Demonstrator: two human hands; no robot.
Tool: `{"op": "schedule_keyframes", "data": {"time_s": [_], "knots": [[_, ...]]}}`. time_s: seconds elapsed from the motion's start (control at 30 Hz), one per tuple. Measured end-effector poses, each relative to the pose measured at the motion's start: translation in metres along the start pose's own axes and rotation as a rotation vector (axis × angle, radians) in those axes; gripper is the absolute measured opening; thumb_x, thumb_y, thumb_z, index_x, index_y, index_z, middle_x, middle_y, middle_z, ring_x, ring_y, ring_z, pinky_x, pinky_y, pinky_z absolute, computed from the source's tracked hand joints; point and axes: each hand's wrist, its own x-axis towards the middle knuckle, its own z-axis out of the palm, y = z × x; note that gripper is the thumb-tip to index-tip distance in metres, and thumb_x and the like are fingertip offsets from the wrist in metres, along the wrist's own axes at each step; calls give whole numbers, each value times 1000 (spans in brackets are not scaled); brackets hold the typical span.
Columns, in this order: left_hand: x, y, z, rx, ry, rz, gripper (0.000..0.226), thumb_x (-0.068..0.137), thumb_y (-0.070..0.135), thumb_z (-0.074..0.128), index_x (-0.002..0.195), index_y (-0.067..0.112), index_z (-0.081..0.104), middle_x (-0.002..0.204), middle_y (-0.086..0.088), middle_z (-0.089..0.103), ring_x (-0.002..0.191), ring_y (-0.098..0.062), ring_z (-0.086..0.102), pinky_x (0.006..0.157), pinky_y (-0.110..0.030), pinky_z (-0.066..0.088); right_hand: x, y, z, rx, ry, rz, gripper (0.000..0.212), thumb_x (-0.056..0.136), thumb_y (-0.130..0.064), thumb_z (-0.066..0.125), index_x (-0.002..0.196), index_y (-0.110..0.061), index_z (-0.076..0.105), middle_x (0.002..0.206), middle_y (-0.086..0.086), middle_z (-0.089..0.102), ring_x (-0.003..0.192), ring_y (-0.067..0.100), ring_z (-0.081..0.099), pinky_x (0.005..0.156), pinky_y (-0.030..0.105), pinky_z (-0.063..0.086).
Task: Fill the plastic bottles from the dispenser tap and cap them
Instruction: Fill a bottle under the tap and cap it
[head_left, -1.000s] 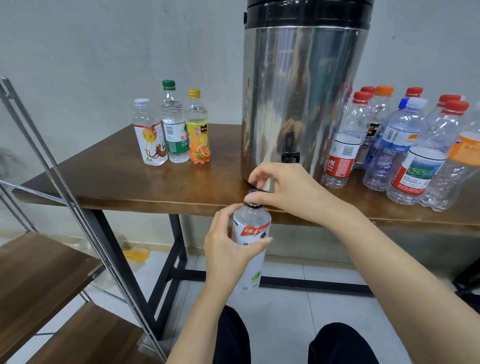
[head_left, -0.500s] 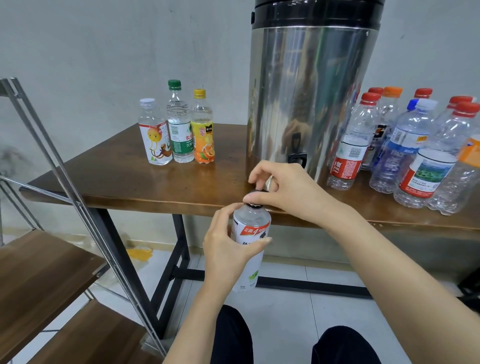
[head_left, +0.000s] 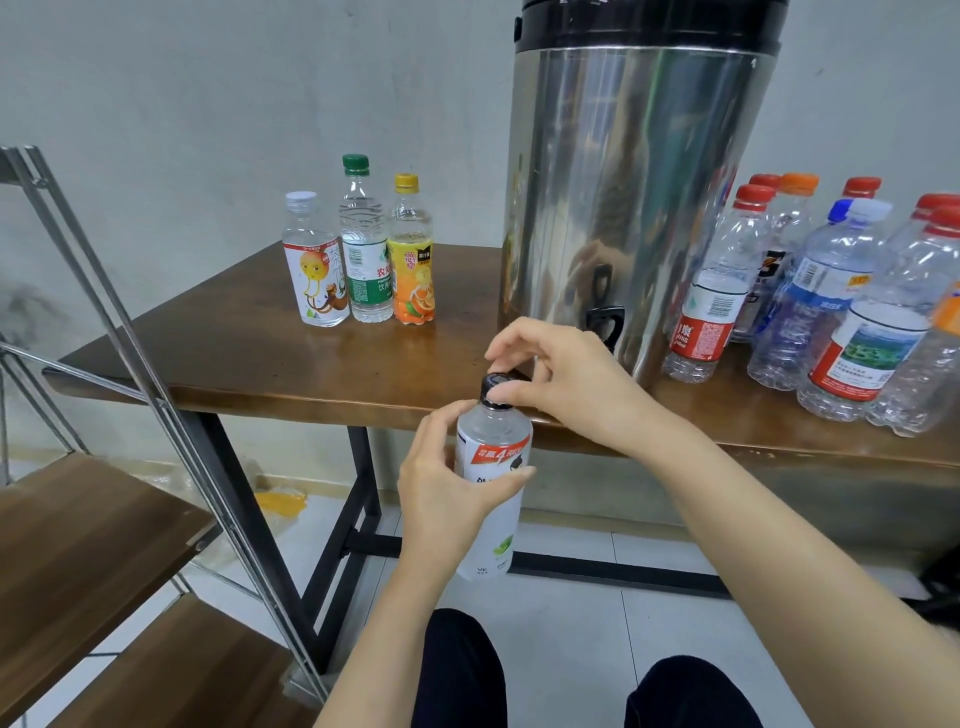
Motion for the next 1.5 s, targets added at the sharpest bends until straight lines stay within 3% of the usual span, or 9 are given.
{"op": "schedule_keyframes", "data": {"time_s": [0.17,0.3,0.53,0.67,0.8,0.93,1.0,1.2,1.5], "knots": [[26,10,-17,-47,95,20,74,54,39,91,119,35,56,117,8,65,104,-15,67,88,-45,57,18,2,41,165,309,-77,16,98,-29,58,110,-19,62,105,0,60,82,8,59,78,18,48],[67,26,-53,7,236,47,72,56,34,93,117,35,56,115,10,67,101,-11,68,86,-44,58,51,16,70,64,458,-86,28,103,-30,42,119,-15,59,116,0,58,107,15,53,90,29,44],[154,29,-107,133,454,64,72,63,39,90,125,32,54,119,6,65,101,-7,66,86,-37,59,105,42,117,-413,273,88,38,102,-34,46,136,-18,49,138,2,50,126,25,41,97,40,41],[193,7,-125,241,503,38,75,60,48,87,126,33,53,119,10,65,106,-11,64,92,-41,55,122,50,141,-485,142,163,42,103,-39,43,140,-18,44,143,4,47,132,26,36,103,41,38],[213,-17,-134,292,534,38,76,69,37,88,134,22,51,134,4,57,120,-17,56,102,-40,47,138,50,156,-499,87,199,45,104,-42,40,142,-20,41,146,4,44,134,27,35,107,43,35],[203,-39,-124,270,461,-22,109,75,22,86,156,15,14,158,-3,30,143,-17,32,119,-33,26,145,49,161,-491,35,230,48,103,-45,38,144,-21,37,148,5,41,136,30,33,109,47,33],[188,-54,-115,319,418,-68,118,74,12,86,157,16,2,159,-5,25,145,-21,27,119,-43,27,144,50,160,-479,31,235,48,103,-46,37,145,-21,37,148,5,40,136,30,33,110,48,33],[204,-74,-134,445,499,-57,100,71,8,84,149,16,23,144,-5,42,132,-26,42,103,-53,42,147,54,161,-485,8,233,51,103,-50,34,145,-22,35,147,4,42,137,29,33,112,49,29],[255,-103,-150,401,471,-167,100,74,0,82,152,15,21,145,-11,41,132,-29,43,107,-45,38,148,58,163,-498,-3,221,52,103,-52,32,145,-23,36,146,3,45,137,29,33,113,49,28]]}}
